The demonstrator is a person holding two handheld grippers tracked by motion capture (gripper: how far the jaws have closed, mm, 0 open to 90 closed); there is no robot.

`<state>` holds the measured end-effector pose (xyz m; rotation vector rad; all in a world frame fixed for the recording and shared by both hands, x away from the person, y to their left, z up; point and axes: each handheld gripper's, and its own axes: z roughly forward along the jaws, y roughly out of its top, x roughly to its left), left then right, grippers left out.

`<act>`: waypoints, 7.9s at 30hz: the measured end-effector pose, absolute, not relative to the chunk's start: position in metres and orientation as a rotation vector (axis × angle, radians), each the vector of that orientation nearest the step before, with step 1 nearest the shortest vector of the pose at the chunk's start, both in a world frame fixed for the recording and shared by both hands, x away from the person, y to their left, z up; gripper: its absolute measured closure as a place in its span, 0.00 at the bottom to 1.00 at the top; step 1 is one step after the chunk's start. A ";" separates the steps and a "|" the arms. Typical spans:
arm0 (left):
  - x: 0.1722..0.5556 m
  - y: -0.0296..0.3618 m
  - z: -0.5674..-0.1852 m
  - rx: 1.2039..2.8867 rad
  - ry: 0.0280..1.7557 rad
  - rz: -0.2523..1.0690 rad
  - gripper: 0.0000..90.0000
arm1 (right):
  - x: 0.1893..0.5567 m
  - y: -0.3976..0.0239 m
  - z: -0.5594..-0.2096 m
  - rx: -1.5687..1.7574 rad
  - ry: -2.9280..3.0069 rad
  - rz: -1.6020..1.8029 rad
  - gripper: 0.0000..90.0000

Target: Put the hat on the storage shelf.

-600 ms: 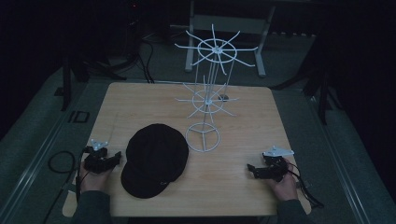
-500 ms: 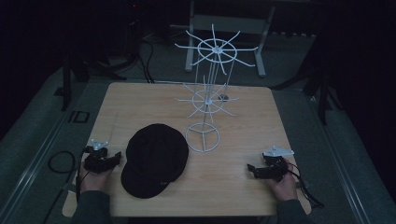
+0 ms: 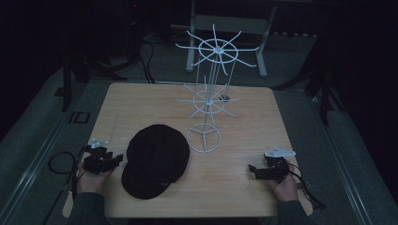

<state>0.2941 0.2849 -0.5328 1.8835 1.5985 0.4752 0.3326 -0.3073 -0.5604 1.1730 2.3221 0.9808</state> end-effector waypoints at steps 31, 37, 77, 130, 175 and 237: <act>0.306 0.261 -0.497 1.908 1.468 0.329 0.55 | 0.332 -0.307 -0.560 1.175 2.320 0.981 0.14; 0.313 0.247 -0.508 1.986 1.503 0.312 0.56 | 0.332 -0.307 -0.560 1.175 2.321 0.981 0.14; 0.326 0.241 -0.509 1.893 1.599 0.258 0.88 | 0.332 -0.307 -0.560 1.177 2.320 0.981 0.14; 0.322 0.271 -0.450 1.665 1.406 0.276 0.87 | 0.332 -0.307 -0.560 1.178 2.320 0.981 0.14; 0.326 0.291 -0.417 1.582 1.241 0.275 0.87 | 0.332 -0.307 -0.560 1.180 2.319 0.982 0.14; 0.337 0.298 -0.366 1.504 1.130 0.322 0.87 | 0.332 -0.307 -0.560 1.174 2.317 0.984 0.14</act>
